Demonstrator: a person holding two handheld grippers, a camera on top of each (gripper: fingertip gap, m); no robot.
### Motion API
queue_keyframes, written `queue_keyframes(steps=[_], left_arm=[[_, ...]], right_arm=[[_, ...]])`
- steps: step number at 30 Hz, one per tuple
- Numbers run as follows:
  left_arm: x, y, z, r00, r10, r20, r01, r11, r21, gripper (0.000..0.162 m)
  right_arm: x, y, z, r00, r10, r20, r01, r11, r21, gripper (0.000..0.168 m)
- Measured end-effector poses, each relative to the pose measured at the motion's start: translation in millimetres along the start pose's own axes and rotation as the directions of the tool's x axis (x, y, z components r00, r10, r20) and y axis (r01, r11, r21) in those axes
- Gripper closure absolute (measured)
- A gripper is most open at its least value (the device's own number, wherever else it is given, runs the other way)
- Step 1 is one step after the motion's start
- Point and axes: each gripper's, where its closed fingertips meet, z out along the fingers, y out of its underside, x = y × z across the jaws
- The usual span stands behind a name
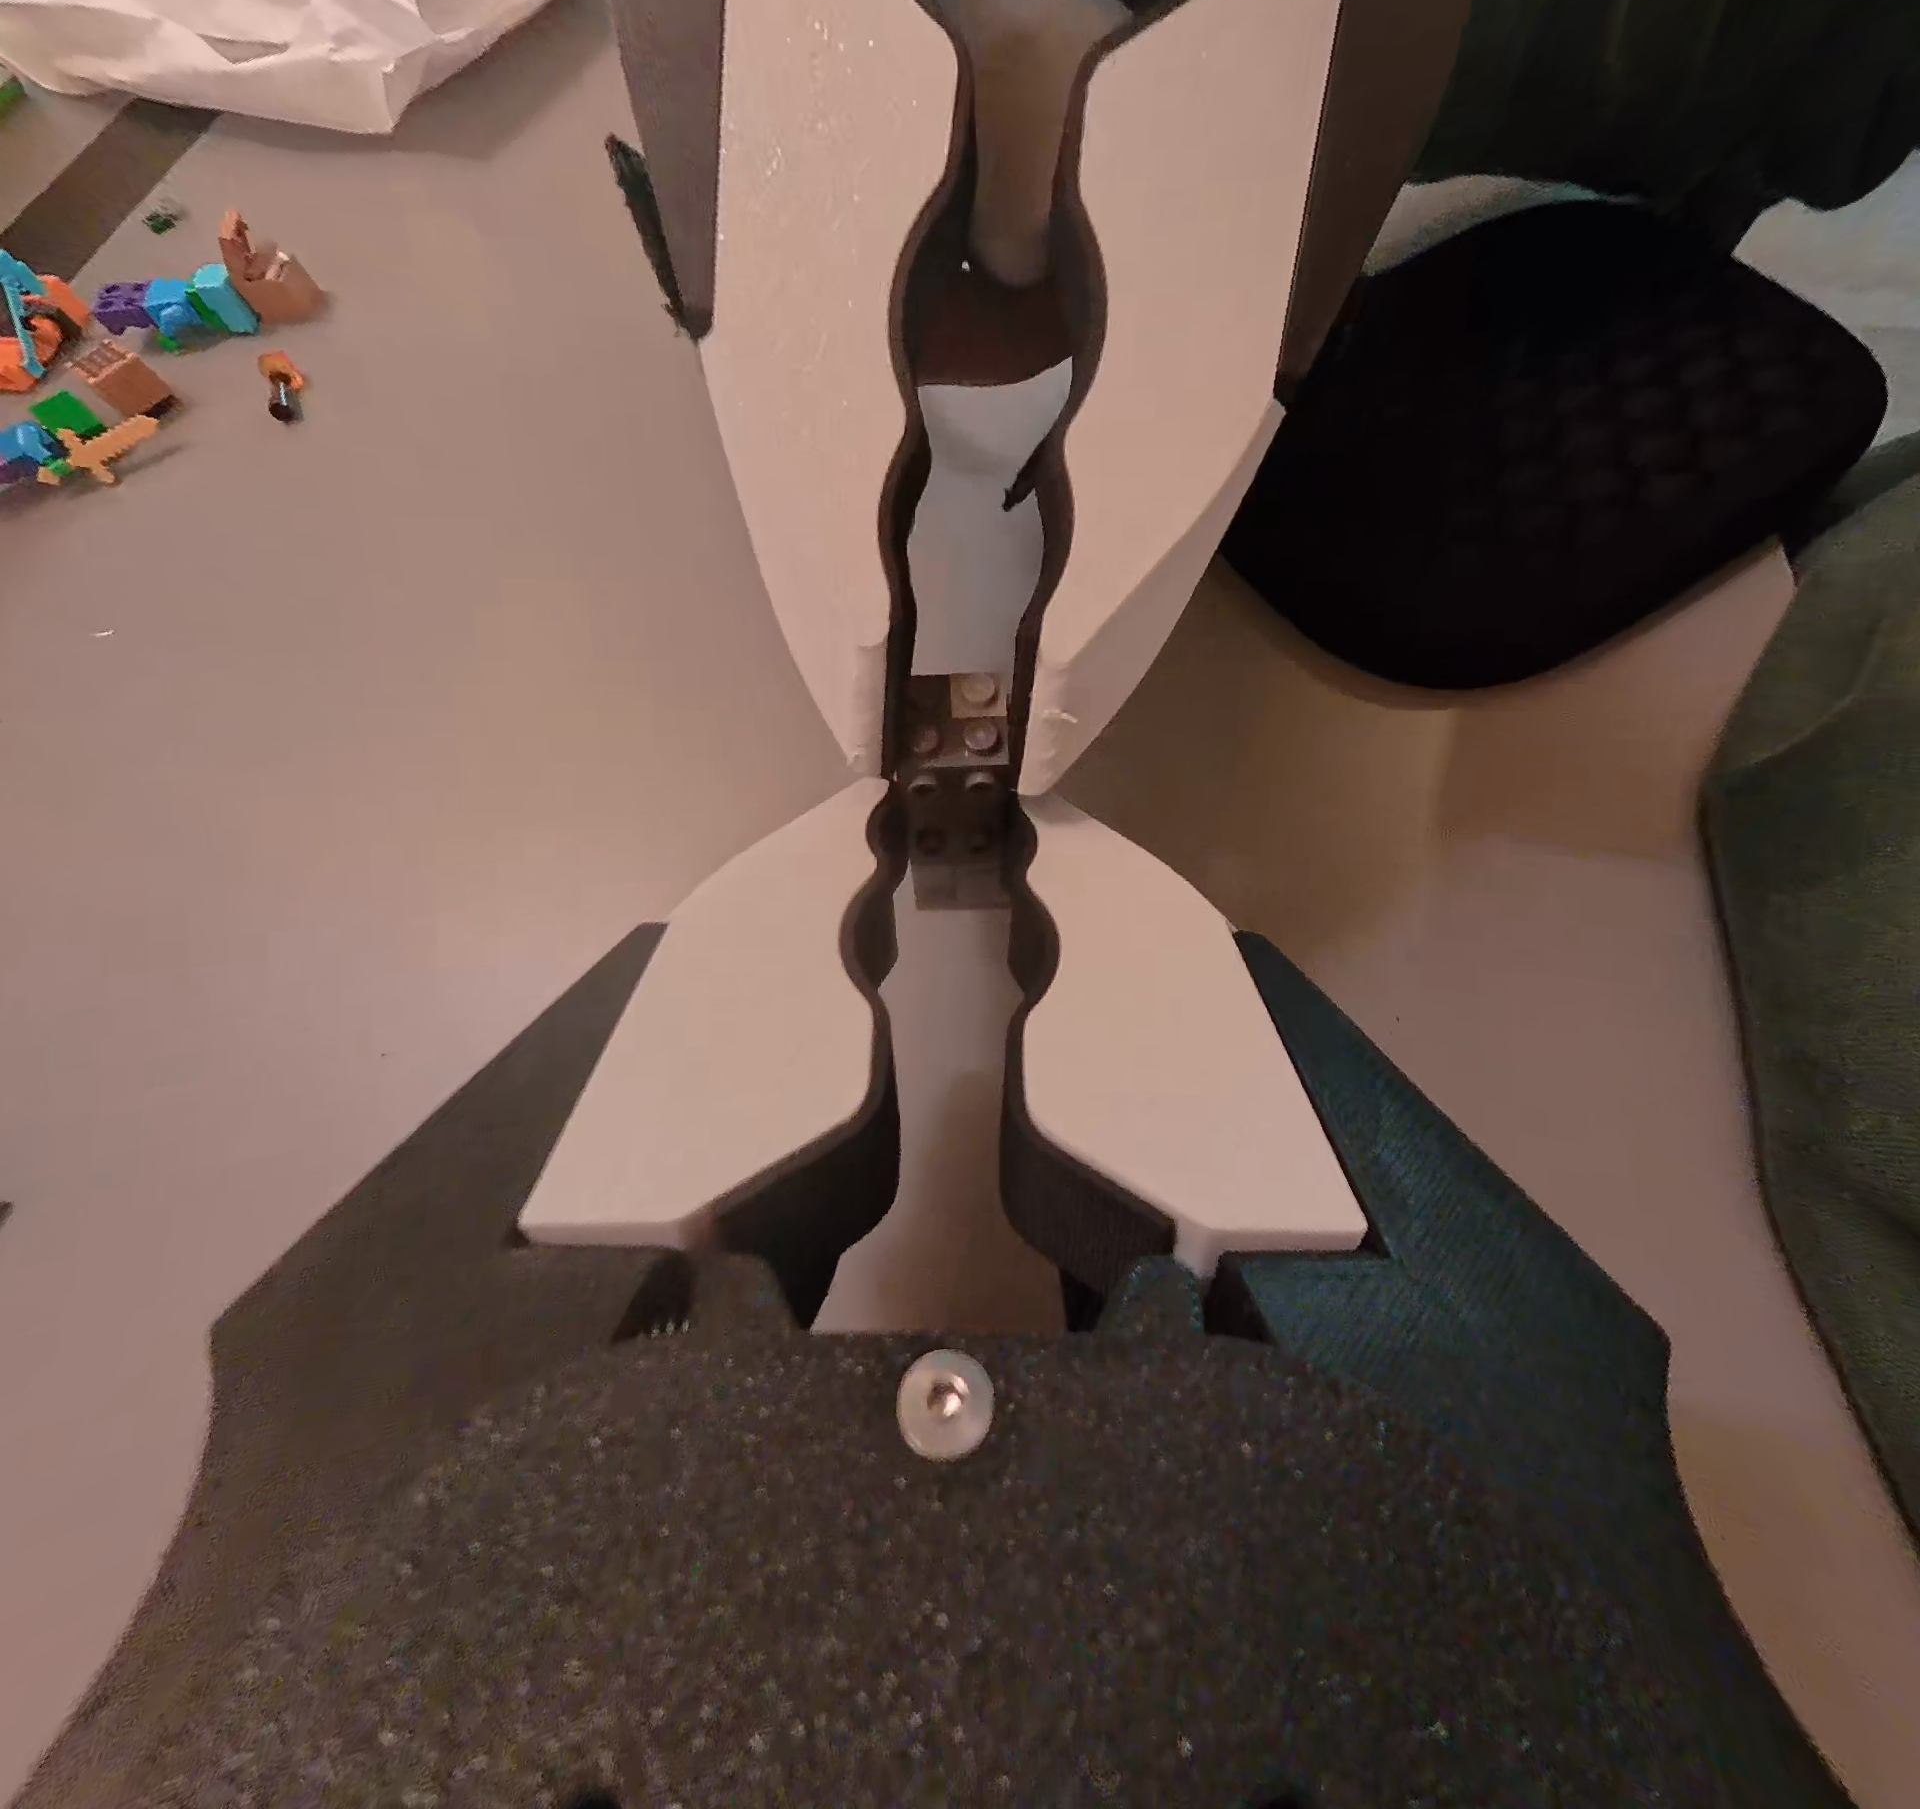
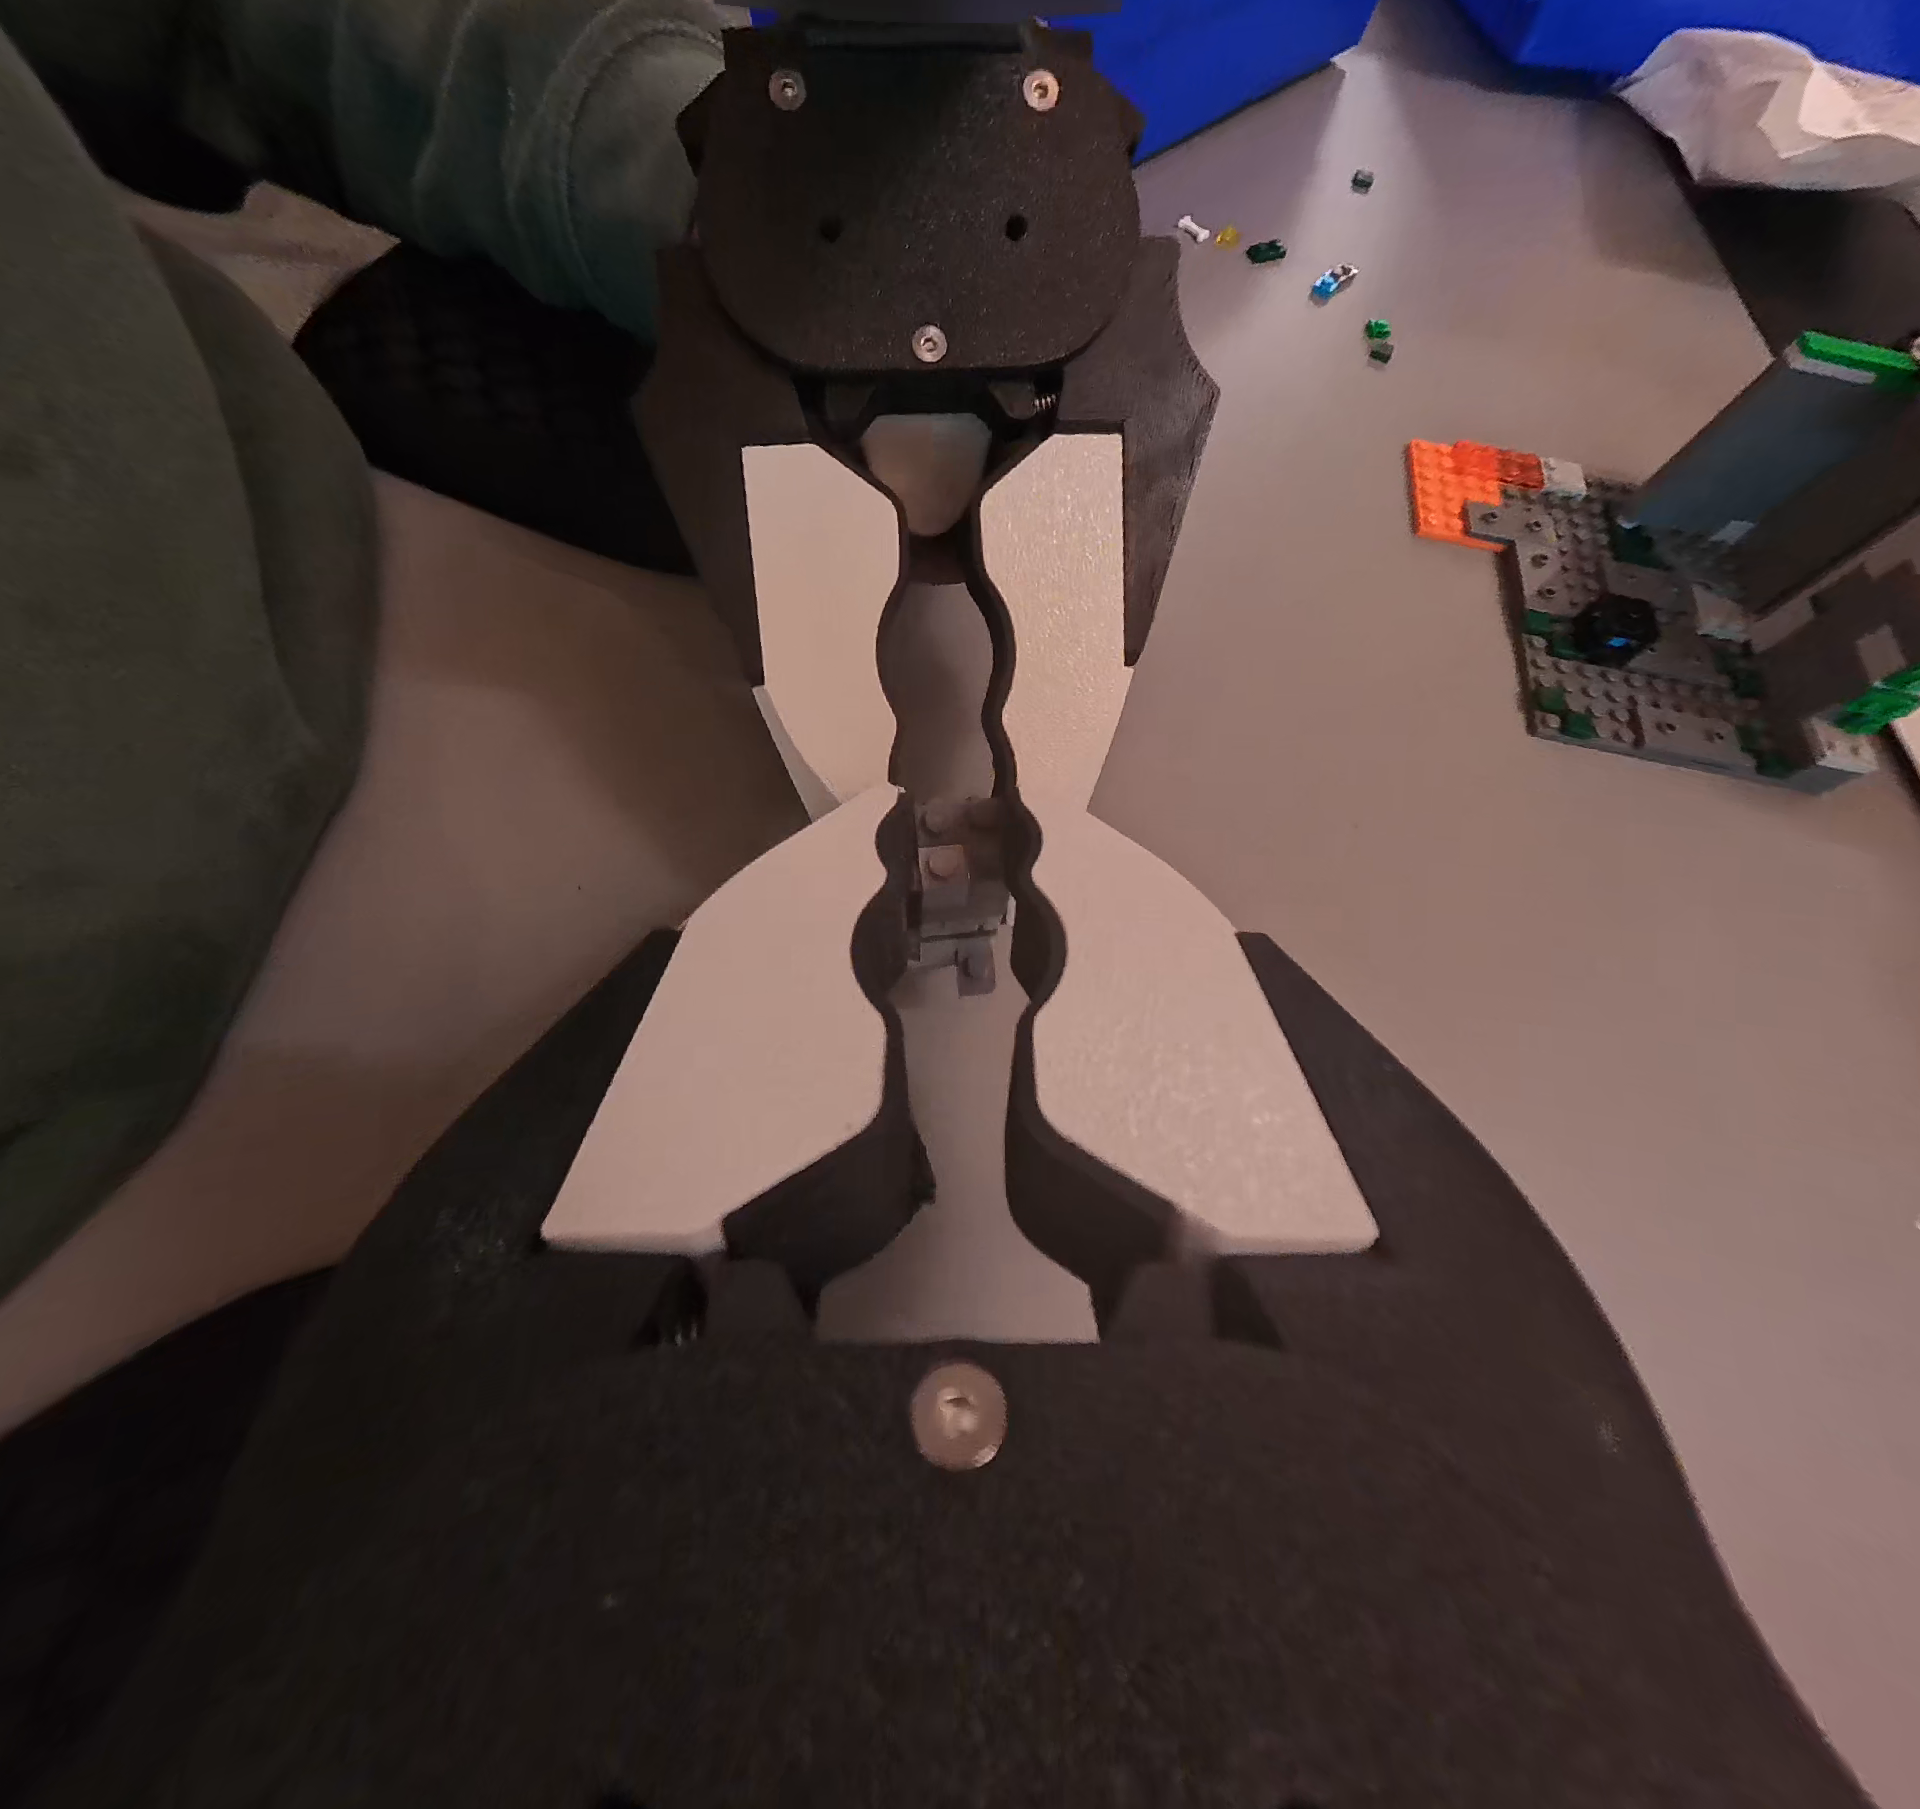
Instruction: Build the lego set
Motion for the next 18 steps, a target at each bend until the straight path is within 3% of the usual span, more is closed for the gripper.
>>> queue_keyframes(steps=[2,5,10,18], left_arm=[[-3,-4,-2,1.0,-0.018,0.012,0.018,0.999,0.03,0.144],[-18,-5,-8,0.996,-0.06,0.063,0.056,0.997,0.06,0.127],[-48,-9,-29,0.973,-0.105,0.207,0.077,0.987,0.14,0.13],[-63,-4,-44,0.946,-0.128,0.299,0.075,0.98,0.182,0.13]], right_arm=[[2,-3,-2,1.0,0.005,0.009,-0.005,1.0,0.01,0.153],[18,-3,-8,1.0,0.013,0.001,-0.013,1.0,0.004,0.153],[60,3,-8,1.0,-0.016,-0.014,0.016,1.0,-0.022,0.153],[102,22,20,1.0,-0.005,0.028,0.007,0.997,-0.077,0.153]])
